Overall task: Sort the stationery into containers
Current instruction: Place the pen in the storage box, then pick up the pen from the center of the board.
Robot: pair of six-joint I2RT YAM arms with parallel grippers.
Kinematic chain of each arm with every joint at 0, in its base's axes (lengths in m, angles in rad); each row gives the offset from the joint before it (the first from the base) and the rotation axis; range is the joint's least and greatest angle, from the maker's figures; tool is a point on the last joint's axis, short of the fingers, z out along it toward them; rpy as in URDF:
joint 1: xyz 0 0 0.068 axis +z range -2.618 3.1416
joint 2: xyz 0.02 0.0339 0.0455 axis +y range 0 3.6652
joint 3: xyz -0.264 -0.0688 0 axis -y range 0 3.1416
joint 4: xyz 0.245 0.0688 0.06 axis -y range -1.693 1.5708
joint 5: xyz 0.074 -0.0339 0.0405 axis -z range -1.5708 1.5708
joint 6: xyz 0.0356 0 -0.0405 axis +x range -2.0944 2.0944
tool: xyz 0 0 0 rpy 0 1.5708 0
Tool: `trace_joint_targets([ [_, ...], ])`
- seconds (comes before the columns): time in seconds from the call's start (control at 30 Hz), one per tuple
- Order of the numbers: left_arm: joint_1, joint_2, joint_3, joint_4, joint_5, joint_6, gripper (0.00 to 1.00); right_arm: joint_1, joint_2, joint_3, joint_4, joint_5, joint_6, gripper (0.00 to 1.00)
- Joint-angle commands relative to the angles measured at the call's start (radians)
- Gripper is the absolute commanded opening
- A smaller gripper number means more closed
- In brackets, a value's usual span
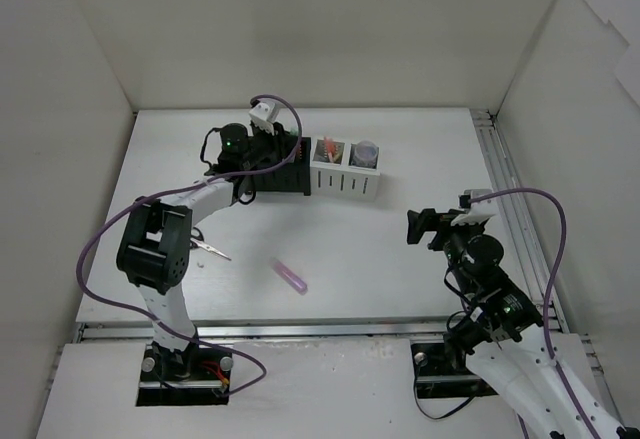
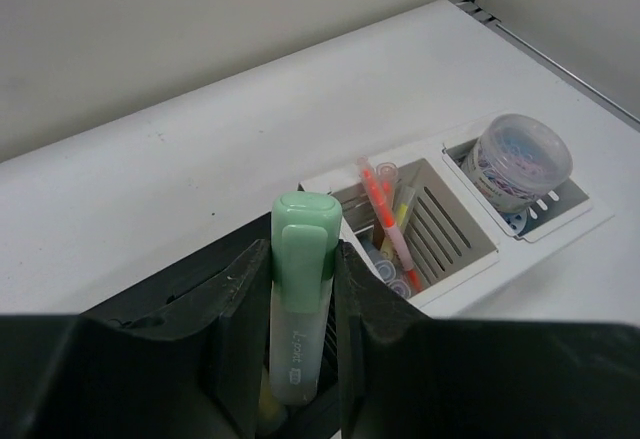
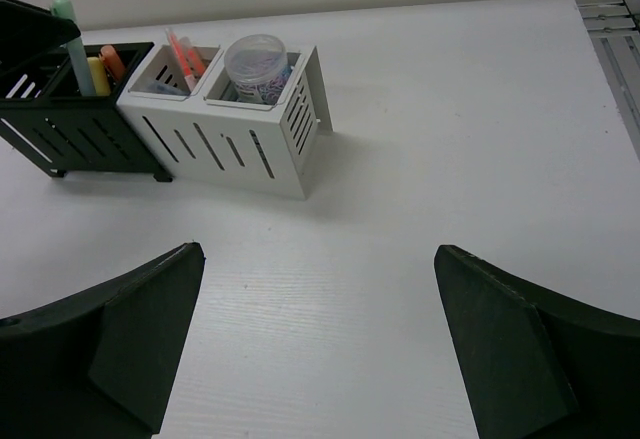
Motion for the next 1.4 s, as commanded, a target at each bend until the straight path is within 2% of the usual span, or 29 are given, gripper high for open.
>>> trace_joint_targets([
  [0.0, 0.004, -0.017, 0.042, 0.137, -0.036, -0.048, 0.14, 0.002, 0.033, 0.016, 0.09, -0.039, -0.025, 0.98],
  [0.03, 0.004, -0.021, 0.038, 0.137, -0.037, -0.059, 0.17, -0.002, 0.044, 0.021, 0.081, -0.091, -0.043, 0.98],
  [0.13, 0.004, -0.067, 0.002, 0.14, -0.045, -0.059, 0.53, 0.004, 0.145, 0.082, 0.001, -0.186, -0.106, 0.98],
  [0.17, -0.005, -0.084, -0.006, 0.14, -0.053, -0.047, 0.68, 0.008, 0.175, 0.116, -0.01, -0.196, -0.117, 0.98],
  [0.23, -0.025, -0.142, -0.032, 0.112, -0.076, -0.024, 0.83, 0.045, 0.267, 0.136, -0.013, -0.193, -0.129, 0.98],
  [0.27, -0.034, -0.164, -0.041, 0.08, -0.106, 0.017, 0.94, 0.064, 0.292, 0.156, -0.013, -0.18, -0.152, 0.98],
  [0.3, -0.043, -0.216, -0.053, 0.06, -0.125, 0.034, 0.99, 0.083, 0.332, 0.165, -0.01, -0.17, -0.163, 0.98],
  [0.43, -0.068, -0.354, -0.098, -0.039, -0.206, 0.087, 1.0, 0.162, 0.39, 0.182, 0.046, -0.182, -0.18, 0.98],
  [0.57, -0.089, -0.564, -0.158, -0.254, -0.376, 0.051, 0.99, 0.237, 0.47, 0.202, 0.088, -0.202, -0.217, 0.98],
  [0.63, -0.089, -0.635, -0.176, -0.363, -0.507, -0.024, 1.0, 0.298, 0.548, 0.225, 0.091, -0.202, -0.223, 0.98],
  [0.67, -0.089, -0.699, -0.201, -0.473, -0.561, -0.053, 1.0, 0.32, 0.605, 0.231, 0.093, -0.197, -0.229, 0.98],
  [0.77, -0.08, -0.817, -0.274, -0.674, -0.687, -0.183, 0.99, 0.398, 0.713, 0.254, 0.122, -0.197, -0.212, 0.98],
  [0.87, -0.071, -0.923, -0.386, -0.766, -0.731, -0.307, 1.0, 0.462, 0.838, 0.283, 0.194, -0.222, -0.157, 0.98],
  [1.07, -0.071, -1.124, -0.538, -0.872, -0.778, -0.461, 1.0, 0.559, 1.06, 0.383, 0.146, -0.191, -0.112, 0.98],
  [1.27, -0.071, -1.265, -0.584, -0.954, -0.821, -0.461, 0.99, 0.619, 1.188, 0.427, 0.14, -0.202, -0.092, 0.97],
  [1.37, -0.071, -1.287, -0.581, -1.021, -0.869, -0.492, 1.0, 0.63, 1.229, 0.443, 0.154, -0.229, -0.08, 0.92],
])
